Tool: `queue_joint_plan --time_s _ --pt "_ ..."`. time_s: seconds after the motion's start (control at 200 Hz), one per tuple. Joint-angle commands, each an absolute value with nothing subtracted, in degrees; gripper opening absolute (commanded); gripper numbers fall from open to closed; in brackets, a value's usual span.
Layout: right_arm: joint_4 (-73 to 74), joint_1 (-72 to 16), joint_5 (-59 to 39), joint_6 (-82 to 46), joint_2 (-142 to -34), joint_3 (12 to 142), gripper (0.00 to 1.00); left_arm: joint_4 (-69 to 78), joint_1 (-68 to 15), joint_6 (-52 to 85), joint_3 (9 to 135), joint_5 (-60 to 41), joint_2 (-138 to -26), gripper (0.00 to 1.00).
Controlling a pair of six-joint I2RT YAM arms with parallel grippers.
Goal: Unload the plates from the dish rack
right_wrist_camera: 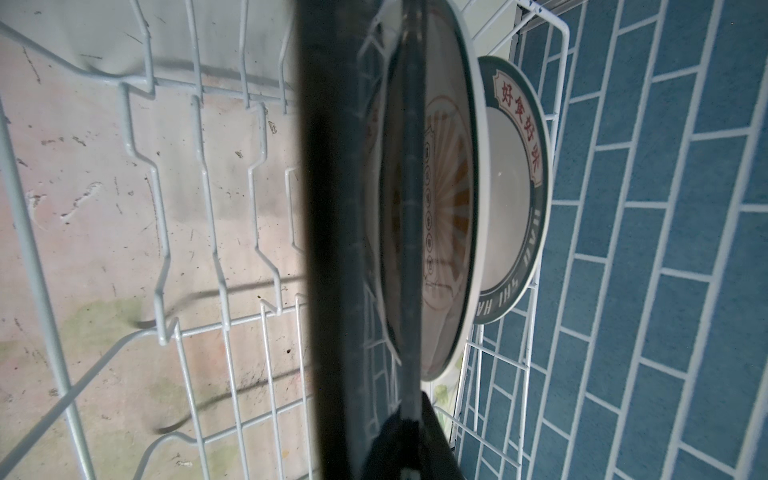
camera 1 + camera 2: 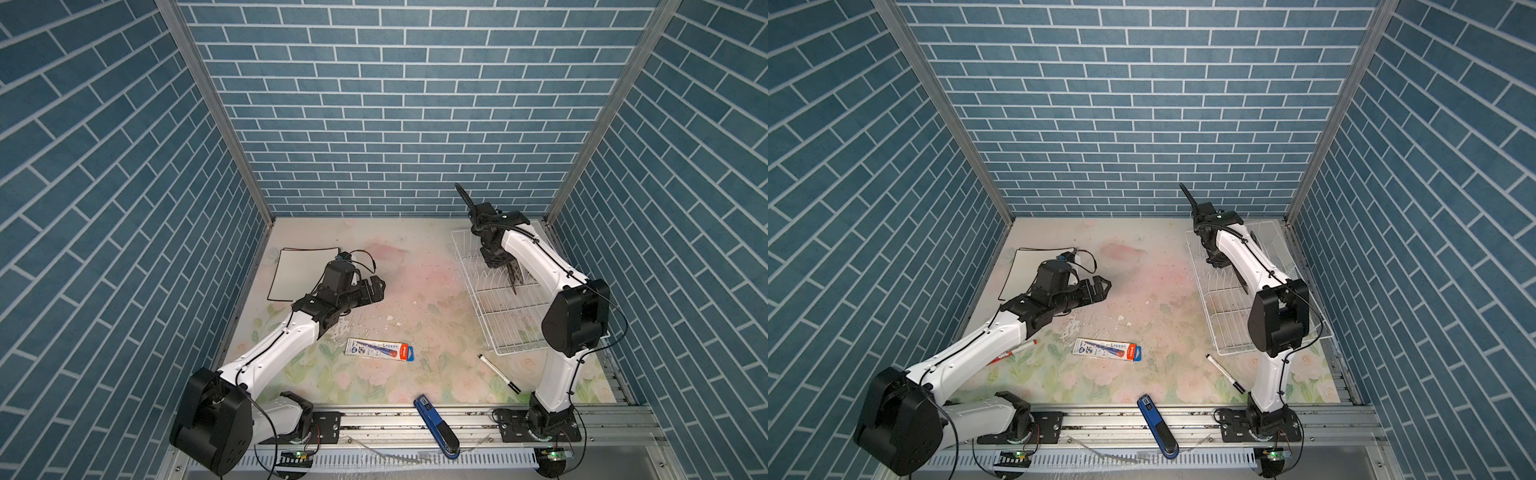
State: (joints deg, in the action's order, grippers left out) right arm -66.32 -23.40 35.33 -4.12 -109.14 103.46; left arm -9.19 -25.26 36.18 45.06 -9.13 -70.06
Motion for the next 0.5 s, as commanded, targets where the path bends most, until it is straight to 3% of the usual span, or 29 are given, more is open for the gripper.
queue_joint_plan --time_s 0.0,0.495 --pt "-67.16 -24.38 35.24 -3.87 -109.16 106.6 0.0 -9.42 -24.86 35.73 44.3 -9.29 -69.13 1.0" --pt "-67.43 -24.68 36.82 -2.75 -107.95 106.62 0.0 -9.64 -24.8 35.86 44.14 -9.32 -68.97 1.0"
